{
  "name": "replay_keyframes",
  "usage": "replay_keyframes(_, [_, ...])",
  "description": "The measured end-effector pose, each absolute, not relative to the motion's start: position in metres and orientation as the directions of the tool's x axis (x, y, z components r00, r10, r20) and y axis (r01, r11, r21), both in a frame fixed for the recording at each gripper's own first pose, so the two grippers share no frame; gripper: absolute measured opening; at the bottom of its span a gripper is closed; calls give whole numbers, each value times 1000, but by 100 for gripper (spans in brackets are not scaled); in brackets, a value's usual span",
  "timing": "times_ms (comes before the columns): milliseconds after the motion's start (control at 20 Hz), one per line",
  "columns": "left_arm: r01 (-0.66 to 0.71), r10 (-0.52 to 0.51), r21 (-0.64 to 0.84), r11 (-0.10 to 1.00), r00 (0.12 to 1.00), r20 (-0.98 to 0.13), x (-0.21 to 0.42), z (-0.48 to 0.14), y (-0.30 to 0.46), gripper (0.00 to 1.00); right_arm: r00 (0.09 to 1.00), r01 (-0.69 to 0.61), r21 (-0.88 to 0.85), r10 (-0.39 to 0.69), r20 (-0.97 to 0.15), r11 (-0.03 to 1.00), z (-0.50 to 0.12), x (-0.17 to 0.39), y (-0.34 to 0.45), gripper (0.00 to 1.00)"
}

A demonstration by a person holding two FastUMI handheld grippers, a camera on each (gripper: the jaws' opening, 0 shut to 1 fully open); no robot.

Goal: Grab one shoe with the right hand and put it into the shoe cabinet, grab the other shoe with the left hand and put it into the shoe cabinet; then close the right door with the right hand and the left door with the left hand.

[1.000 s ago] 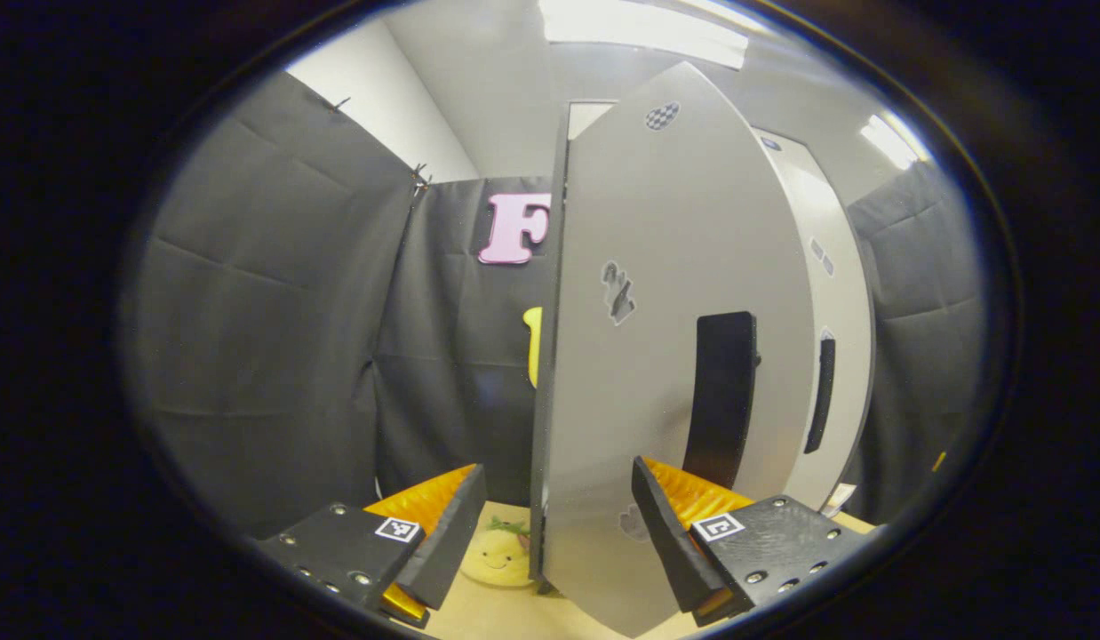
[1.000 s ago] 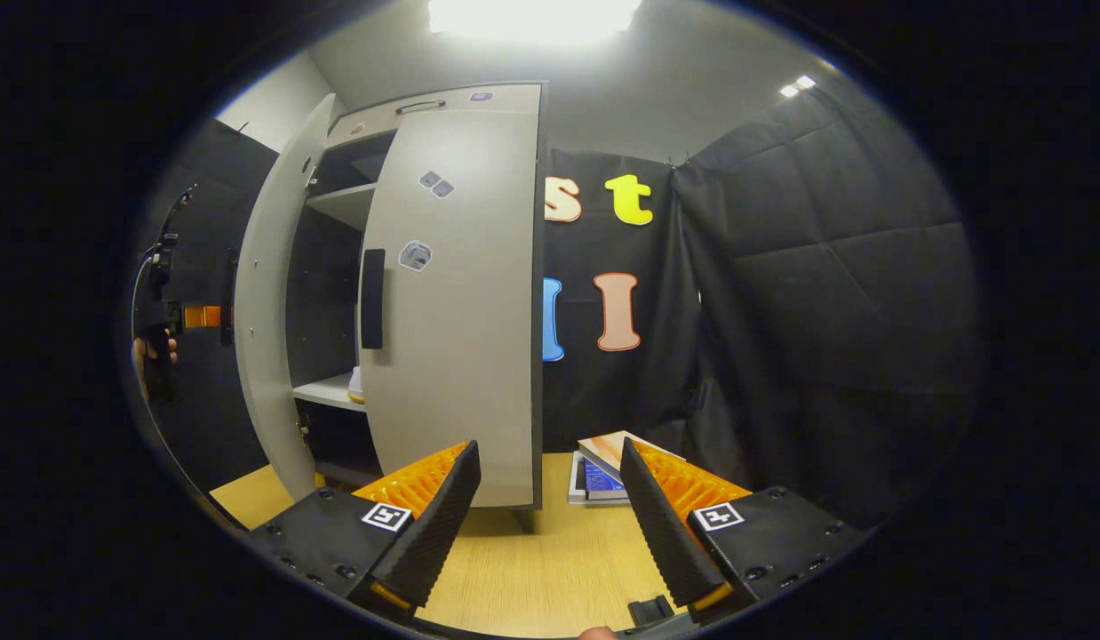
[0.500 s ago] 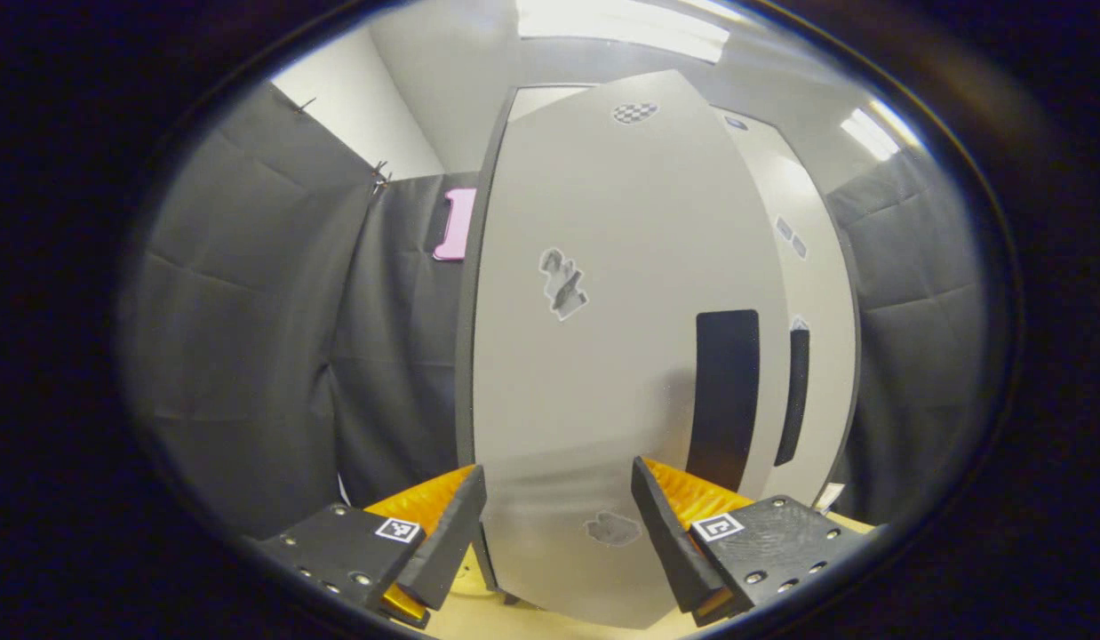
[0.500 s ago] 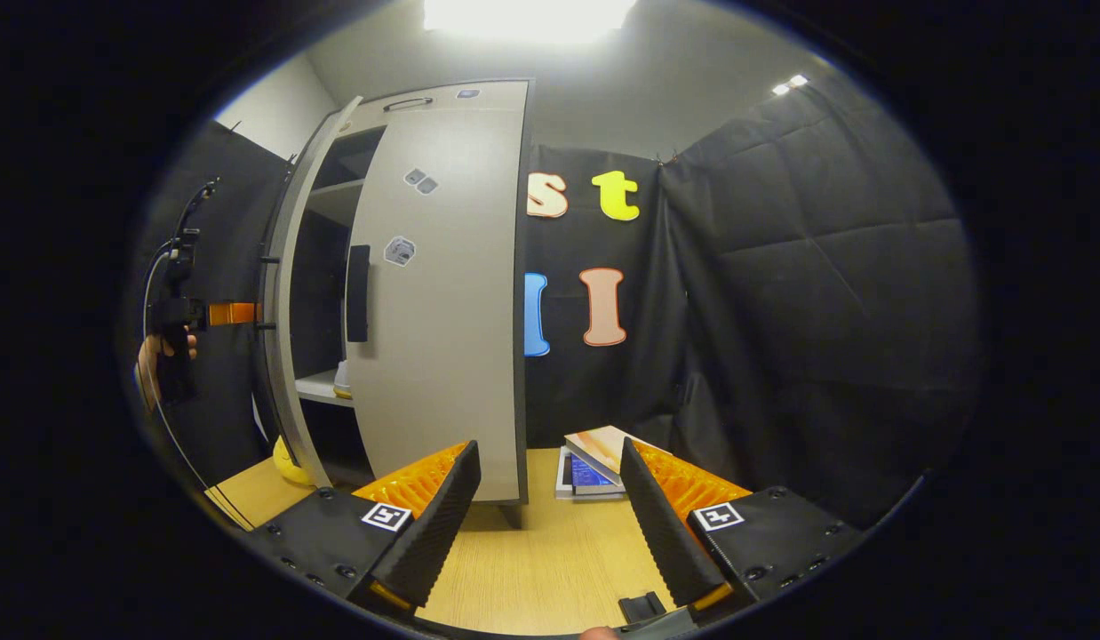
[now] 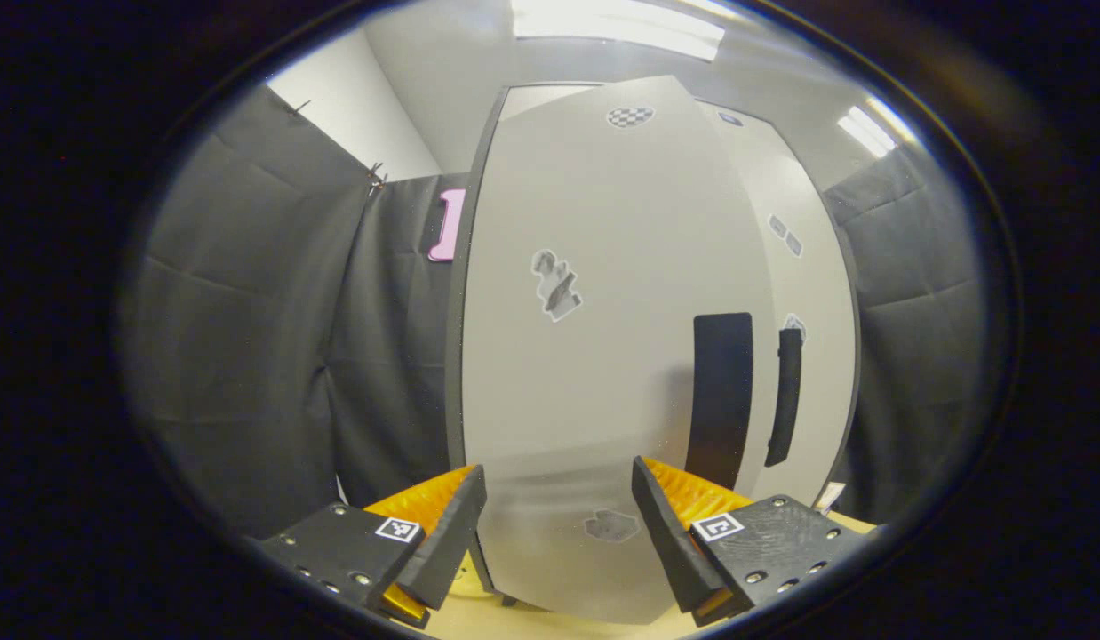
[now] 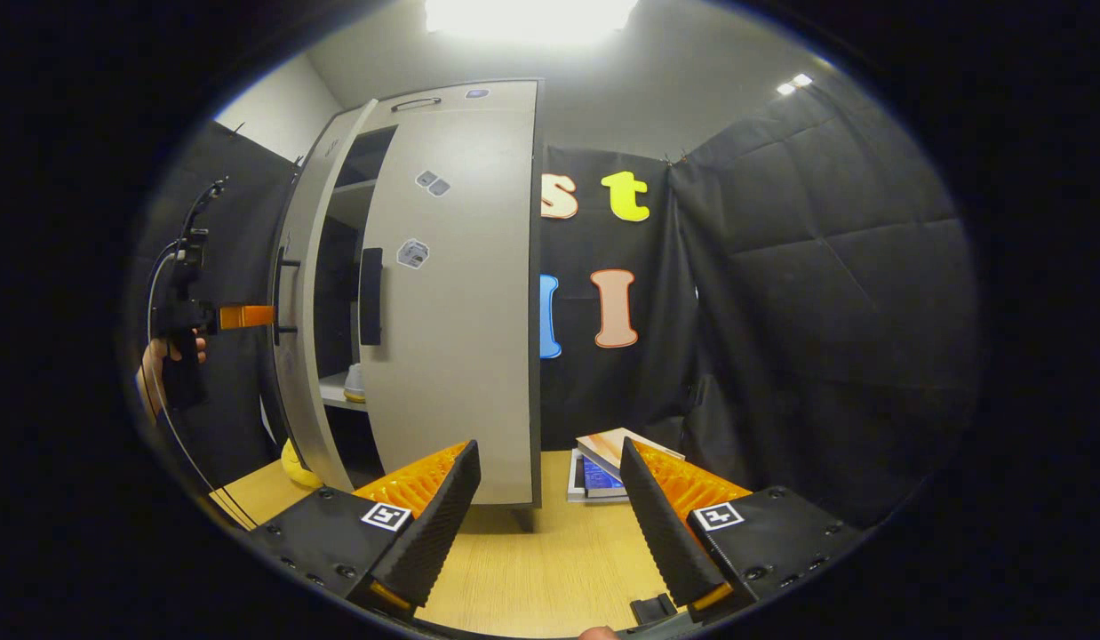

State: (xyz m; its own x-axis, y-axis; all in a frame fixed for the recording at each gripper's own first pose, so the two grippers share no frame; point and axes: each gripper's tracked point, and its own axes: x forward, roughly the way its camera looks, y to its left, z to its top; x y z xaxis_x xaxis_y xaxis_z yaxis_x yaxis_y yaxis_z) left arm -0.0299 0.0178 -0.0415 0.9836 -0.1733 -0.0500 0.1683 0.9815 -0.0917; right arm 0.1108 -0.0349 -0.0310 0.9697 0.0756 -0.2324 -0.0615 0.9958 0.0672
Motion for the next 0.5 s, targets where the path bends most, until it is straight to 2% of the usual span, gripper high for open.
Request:
replay_keyframes(150, [164,-168,-73,984,985,-42,-53,-36,34,94,972,-82,73,95,-213,994,-21,109,-27,99])
replay_keyframes(200, [161,-164,-66,985,985,-43,-64,-36,40,100,973,-90,74,104,-206,993,-17,106,-24,99])
replay_keyframes(500, [150,-150,-20,989,988,-34,-136,-21,71,100,975,-129,74,140,-170,989,4,88,-14,99])
